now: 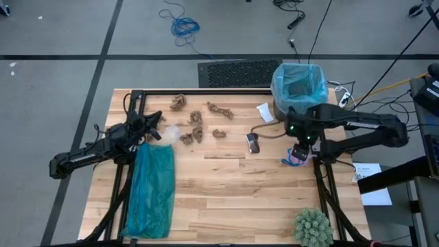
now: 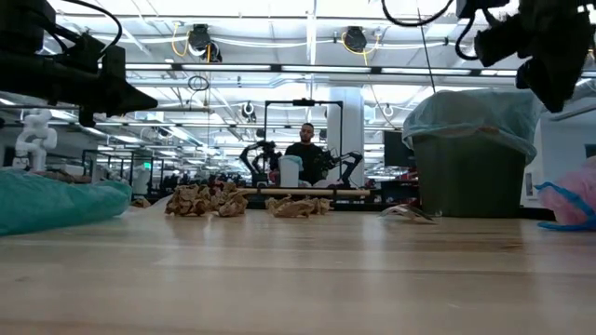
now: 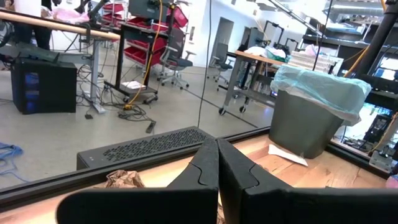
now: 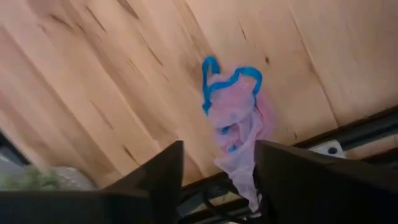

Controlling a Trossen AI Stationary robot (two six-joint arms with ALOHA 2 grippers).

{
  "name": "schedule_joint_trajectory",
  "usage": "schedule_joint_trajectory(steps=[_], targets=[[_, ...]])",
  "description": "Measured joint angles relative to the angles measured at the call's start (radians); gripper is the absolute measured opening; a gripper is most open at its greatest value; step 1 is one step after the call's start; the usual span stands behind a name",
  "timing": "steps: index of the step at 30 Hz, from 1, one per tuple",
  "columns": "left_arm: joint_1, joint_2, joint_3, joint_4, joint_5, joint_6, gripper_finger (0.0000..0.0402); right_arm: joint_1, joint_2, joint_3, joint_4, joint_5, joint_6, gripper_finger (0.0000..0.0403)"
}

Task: Place trash/remove bag and relplace
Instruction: Put the pink trash bag into the trash bin

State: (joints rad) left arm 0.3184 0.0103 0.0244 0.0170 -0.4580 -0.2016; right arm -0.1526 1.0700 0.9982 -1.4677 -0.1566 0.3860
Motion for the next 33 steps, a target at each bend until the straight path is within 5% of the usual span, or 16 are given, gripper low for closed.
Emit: schedule_joint_trajectory(steps=[7, 14, 22, 26, 31, 33], targets=[[0.000, 0.000, 0.000, 0.000, 0.000, 0.000, 0.0000, 0.103, 0.041, -0.150, 0.091, 0.020, 0.104, 0.0241], [0.000, 0.000, 0.000, 0.000, 0.000, 0.000, 0.0000, 0.141, 0.077, -0.225, 0.227, 0.173, 0.224, 0.0233], [0.000, 0.000, 0.000, 0.000, 0.000, 0.000, 0.0000, 0.142, 0.162, -0.311, 0.317, 0.151, 0.324, 0.0207], [0.000, 0.000, 0.000, 0.000, 0.000, 0.000, 0.0000, 0.142, 0.195, -0.347, 0.339, 0.139, 0.360, 0.0164], [0.000, 0.000, 0.000, 0.000, 0.000, 0.000, 0.0000, 0.141, 0.201, -0.342, 0.493, -0.012, 0.373, 0.0034], [0.000, 0.000, 0.000, 0.000, 0.000, 0.000, 0.0000, 0.144, 0.201, -0.318, 0.554, -0.043, 0.399, 0.0013]])
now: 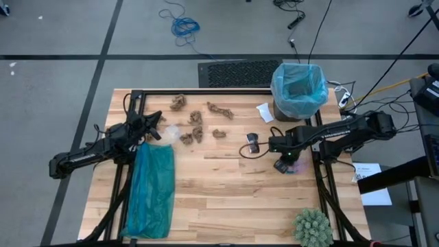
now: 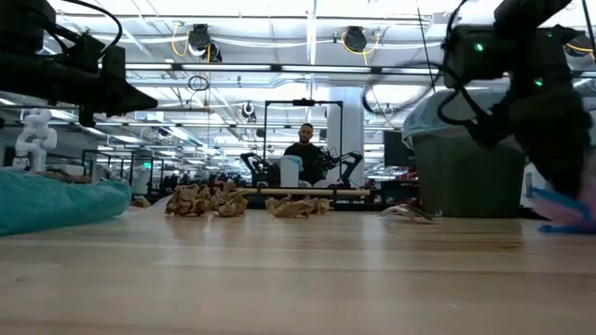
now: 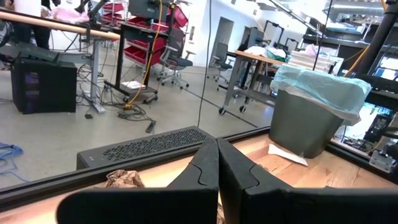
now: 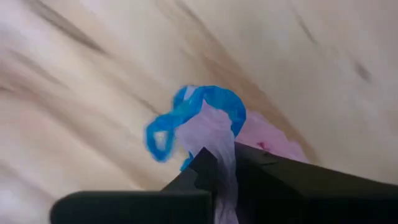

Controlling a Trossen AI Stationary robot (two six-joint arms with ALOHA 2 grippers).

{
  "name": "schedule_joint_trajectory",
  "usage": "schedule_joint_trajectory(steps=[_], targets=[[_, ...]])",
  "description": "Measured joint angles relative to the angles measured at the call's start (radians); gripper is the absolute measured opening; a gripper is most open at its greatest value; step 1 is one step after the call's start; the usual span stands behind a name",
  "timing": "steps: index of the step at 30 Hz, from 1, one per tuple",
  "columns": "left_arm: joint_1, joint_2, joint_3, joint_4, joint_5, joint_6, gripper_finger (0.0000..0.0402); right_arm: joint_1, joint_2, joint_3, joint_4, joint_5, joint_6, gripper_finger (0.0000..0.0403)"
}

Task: Place trash/remove bag and relplace
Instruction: Put the pink trash bag into the trash bin

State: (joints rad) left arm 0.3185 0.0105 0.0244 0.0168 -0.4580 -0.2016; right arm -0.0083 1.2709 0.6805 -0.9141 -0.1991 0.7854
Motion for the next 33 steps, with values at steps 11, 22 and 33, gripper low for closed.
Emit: schedule_joint_trajectory(steps=[11, 22, 33], targets=[[0.000, 0.000, 0.000, 0.000, 0.000, 0.000, 0.0000, -0.040, 0.000, 0.390, 0.318, 0.204, -0.031, 0.0001], [0.000, 0.000, 0.000, 0.000, 0.000, 0.000, 0.0000, -0.407, 0.020, 0.854, -0.126, 0.703, -0.428, 0.0000], [0.000, 0.000, 0.000, 0.000, 0.000, 0.000, 0.0000, -0.807, 0.038, 0.904, -0.284, 0.700, -0.595, 0.0000]])
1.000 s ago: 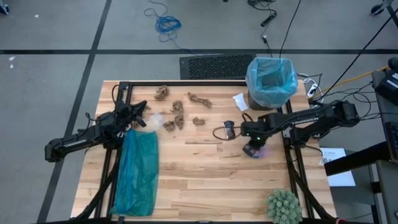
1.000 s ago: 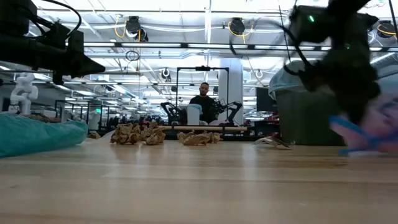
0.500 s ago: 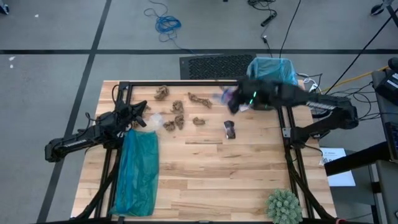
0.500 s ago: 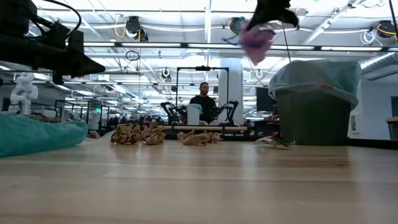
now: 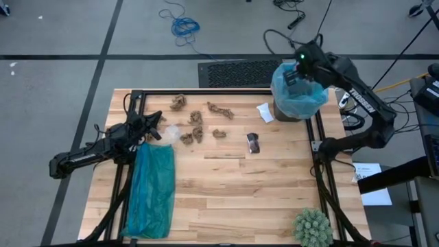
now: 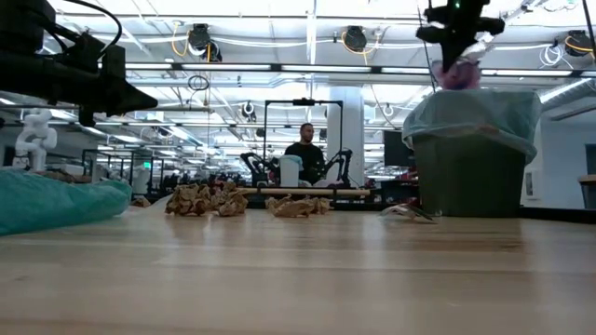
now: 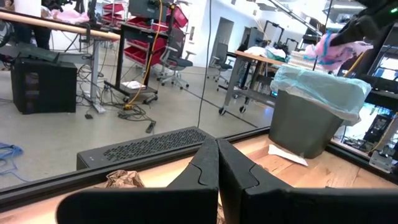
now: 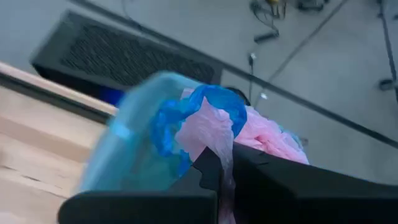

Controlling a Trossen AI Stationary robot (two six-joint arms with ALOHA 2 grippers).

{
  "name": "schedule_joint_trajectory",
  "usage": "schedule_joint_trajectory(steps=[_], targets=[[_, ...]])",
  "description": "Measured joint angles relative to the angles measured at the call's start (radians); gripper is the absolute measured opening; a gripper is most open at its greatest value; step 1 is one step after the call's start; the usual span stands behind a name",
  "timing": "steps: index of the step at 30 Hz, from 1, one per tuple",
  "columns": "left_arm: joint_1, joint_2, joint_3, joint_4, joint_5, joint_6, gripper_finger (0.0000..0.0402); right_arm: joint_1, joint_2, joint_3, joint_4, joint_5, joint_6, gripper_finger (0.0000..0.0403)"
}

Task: Place trash/remove bag and relplace
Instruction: Put the pink trash bag into the trash bin, then put the black paper into the trash bin

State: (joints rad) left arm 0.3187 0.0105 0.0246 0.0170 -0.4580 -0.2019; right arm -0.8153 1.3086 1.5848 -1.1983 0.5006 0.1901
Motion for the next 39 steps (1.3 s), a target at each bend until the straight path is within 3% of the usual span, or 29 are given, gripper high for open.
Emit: schedule_joint_trajectory(steps=[6, 12, 21, 29, 35, 39], targets=[[0.000, 0.000, 0.000, 0.000, 0.000, 0.000, 0.0000, -0.135, 0.041, 0.000, -0.046, -0.203, -0.062, 0.0000], [0.000, 0.000, 0.000, 0.000, 0.000, 0.000, 0.0000, -0.184, 0.118, 0.000, -0.100, -0.354, -0.041, 0.0008], [0.000, 0.000, 0.000, 0.000, 0.000, 0.000, 0.0000, -0.187, 0.229, -0.001, -0.145, -0.401, -0.038, 0.0051], [0.000, 0.000, 0.000, 0.000, 0.000, 0.000, 0.0000, -0.187, 0.208, 0.012, -0.186, -0.425, -0.055, 0.0138], [0.000, 0.000, 0.000, 0.000, 0.000, 0.000, 0.0000, -0.186, 0.202, 0.145, -0.299, -0.430, -0.168, 0.0192], [0.000, 0.000, 0.000, 0.000, 0.000, 0.000, 0.0000, -0.142, 0.200, 0.284, -0.350, -0.608, -0.231, 0.0202]])
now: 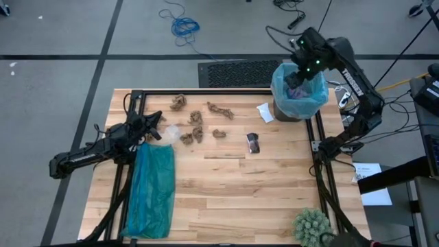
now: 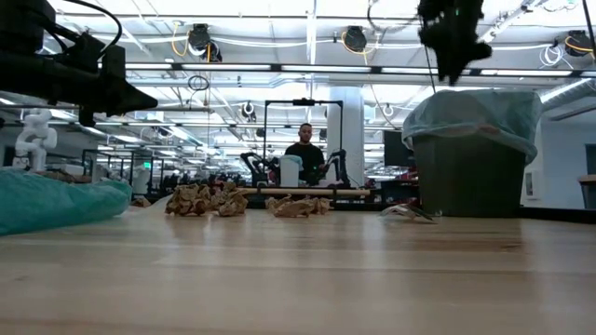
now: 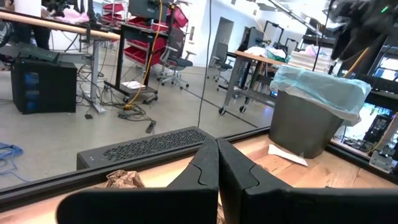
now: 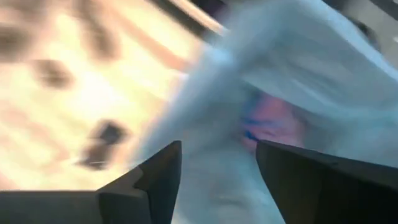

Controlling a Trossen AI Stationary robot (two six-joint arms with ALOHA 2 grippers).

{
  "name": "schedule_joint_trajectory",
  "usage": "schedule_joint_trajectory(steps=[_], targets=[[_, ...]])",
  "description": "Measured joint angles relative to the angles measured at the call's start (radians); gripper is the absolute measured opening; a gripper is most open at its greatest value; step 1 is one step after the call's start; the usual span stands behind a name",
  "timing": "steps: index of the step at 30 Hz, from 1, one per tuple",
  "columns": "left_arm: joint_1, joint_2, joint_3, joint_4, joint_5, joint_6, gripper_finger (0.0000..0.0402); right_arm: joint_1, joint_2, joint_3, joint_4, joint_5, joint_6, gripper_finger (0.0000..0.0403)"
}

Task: Place trash/remove bag and relplace
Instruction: Put the black paper into the trash bin

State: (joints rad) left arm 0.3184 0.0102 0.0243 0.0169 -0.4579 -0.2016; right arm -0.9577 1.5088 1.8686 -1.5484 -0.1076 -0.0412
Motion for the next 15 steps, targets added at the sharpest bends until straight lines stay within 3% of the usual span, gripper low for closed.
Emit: schedule_joint_trajectory(steps=[3, 7, 12, 15], targets=[[0.000, 0.000, 0.000, 0.000, 0.000, 0.000, 0.0000, 0.099, -0.001, 0.072, -0.016, -0.128, -0.030, 0.0199], [0.000, 0.000, 0.000, 0.000, 0.000, 0.000, 0.0000, 0.275, -0.001, 0.093, -0.017, -0.164, -0.089, 0.0185], [0.000, 0.000, 0.000, 0.000, 0.000, 0.000, 0.0000, 0.508, -0.001, 0.014, 0.042, -0.176, -0.110, 0.0177], [0.000, 0.000, 0.000, 0.000, 0.000, 0.000, 0.0000, 0.637, 0.000, -0.081, 0.106, -0.120, -0.083, 0.0179]])
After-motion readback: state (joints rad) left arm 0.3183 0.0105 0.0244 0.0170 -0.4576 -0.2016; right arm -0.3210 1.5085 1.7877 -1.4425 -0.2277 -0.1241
